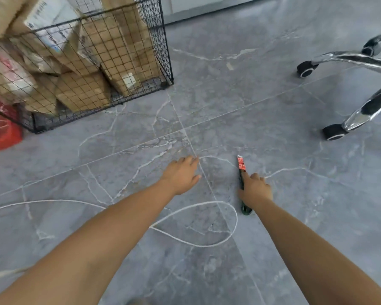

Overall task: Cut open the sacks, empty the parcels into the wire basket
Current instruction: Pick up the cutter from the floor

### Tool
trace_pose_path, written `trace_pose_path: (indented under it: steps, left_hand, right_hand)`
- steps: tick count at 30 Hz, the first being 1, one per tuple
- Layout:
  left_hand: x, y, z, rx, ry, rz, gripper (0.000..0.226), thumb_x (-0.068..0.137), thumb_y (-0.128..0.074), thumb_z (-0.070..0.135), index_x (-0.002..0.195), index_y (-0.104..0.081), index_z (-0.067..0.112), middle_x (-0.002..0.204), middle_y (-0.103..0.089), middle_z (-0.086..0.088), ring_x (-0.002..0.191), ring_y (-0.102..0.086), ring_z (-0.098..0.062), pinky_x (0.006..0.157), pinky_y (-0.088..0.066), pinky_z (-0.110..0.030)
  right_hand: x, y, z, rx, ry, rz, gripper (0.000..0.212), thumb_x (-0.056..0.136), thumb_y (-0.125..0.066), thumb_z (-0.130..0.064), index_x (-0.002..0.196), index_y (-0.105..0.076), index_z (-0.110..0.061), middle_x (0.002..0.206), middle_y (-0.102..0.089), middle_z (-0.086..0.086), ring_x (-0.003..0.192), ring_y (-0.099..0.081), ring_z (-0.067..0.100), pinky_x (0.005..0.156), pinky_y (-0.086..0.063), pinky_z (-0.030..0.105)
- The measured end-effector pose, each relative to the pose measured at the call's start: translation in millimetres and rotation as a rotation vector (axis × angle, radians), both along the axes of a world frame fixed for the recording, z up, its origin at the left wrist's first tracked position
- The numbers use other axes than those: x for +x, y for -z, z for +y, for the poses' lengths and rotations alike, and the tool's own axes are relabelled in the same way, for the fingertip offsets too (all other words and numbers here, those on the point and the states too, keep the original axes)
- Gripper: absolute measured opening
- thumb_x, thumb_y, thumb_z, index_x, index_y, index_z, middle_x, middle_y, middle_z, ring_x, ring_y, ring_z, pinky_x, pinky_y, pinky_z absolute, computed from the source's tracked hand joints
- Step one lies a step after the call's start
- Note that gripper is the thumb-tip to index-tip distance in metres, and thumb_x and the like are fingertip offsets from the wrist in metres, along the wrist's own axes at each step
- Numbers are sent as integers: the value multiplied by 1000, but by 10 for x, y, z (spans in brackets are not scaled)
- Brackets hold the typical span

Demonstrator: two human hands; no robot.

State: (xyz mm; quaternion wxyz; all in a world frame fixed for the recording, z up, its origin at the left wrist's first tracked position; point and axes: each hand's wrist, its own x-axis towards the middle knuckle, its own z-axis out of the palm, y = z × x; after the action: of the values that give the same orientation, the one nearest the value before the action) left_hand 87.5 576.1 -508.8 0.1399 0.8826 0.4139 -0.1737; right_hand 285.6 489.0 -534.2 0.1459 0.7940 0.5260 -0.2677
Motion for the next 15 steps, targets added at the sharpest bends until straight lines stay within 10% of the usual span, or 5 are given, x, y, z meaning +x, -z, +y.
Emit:
trace_pose_path:
  steps: [8, 15]
  left_hand:
    - [-129, 69, 116, 18, -26, -14, 54, 97, -33, 38, 142, -22, 10, 143, -31, -11, 125, -40, -28, 97, -37, -39]
    - [82, -818, 553, 120, -157, -100, 54, 97, -34, 38, 141, -24, 9, 141, -35, -12, 122, -44, -30, 93, -40, -41]
  right_hand:
    - [-155, 333, 22, 74, 234, 25, 34, 90, -44, -5, 122, -31, -5, 125, -41, 17, 112, -50, 35, 83, -46, 41]
    - [-187, -689, 655, 303, 163, 79, 43, 81, -60, -13, 117, -40, -4, 116, -46, 15, 102, -52, 31, 69, -42, 34]
